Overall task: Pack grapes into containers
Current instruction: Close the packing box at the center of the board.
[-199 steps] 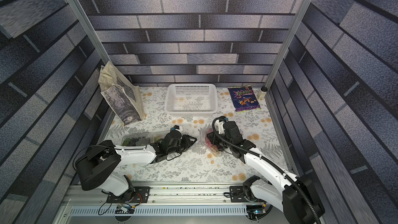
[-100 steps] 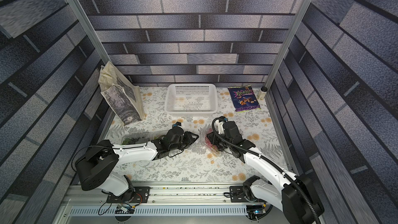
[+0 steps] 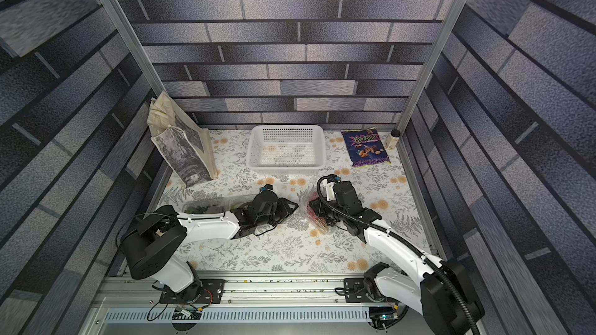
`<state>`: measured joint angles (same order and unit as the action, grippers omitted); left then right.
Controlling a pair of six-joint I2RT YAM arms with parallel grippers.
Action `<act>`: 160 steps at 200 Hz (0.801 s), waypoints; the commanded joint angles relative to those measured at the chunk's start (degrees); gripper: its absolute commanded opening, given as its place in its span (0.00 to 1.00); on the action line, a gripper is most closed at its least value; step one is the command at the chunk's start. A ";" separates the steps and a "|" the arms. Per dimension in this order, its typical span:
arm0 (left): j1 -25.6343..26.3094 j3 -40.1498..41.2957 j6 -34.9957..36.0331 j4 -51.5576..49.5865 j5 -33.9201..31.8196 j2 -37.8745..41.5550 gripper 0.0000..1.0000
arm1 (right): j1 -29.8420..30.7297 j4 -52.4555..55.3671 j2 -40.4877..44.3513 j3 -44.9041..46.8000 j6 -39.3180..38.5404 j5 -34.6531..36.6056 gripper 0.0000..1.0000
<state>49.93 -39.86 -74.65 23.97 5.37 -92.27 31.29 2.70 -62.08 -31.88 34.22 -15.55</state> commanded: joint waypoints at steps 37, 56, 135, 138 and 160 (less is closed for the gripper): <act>-0.25 -1.78 -0.75 0.39 0.57 -1.95 0.36 | 0.42 -0.87 -0.41 -1.26 -0.64 -0.59 0.21; -0.32 -2.14 -0.79 0.47 0.69 -2.57 0.36 | 0.42 -0.98 -0.44 -1.05 -0.61 -0.66 0.21; -0.77 -2.94 -1.51 2.36 1.07 -4.84 0.24 | 0.35 -0.73 -0.38 -0.90 -0.64 -0.47 0.20; -0.72 -2.92 -1.55 2.37 1.10 -4.86 0.24 | 0.42 -0.77 -0.40 -0.90 -0.63 -0.50 0.20; -0.76 -2.62 -1.86 2.73 0.92 -4.98 0.21 | 0.40 -0.91 -0.44 -0.75 -0.61 -0.53 0.20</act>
<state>49.47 -41.69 -75.64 26.39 5.82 -96.40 31.29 2.70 -62.15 -31.88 34.22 -15.73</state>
